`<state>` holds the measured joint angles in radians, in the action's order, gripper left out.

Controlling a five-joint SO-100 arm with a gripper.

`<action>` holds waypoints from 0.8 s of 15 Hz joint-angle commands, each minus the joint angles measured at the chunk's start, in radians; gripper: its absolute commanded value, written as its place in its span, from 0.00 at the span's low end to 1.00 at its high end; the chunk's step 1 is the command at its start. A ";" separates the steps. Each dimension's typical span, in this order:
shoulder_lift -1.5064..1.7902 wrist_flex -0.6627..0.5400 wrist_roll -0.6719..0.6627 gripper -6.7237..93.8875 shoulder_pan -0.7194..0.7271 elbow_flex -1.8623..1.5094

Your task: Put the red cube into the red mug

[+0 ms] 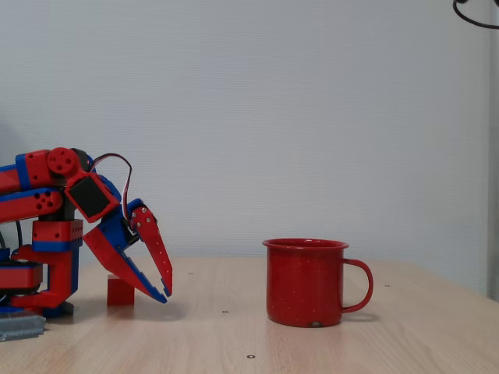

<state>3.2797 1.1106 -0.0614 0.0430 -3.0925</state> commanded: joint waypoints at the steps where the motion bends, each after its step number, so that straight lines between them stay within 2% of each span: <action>1: 0.052 0.017 0.031 0.07 -0.008 -0.011; 9: 0.049 0.017 0.018 0.07 0.008 -0.011; 12: -0.077 -0.044 0.046 0.07 0.048 0.040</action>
<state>3.2198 1.0876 -0.0153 0.0736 -3.0910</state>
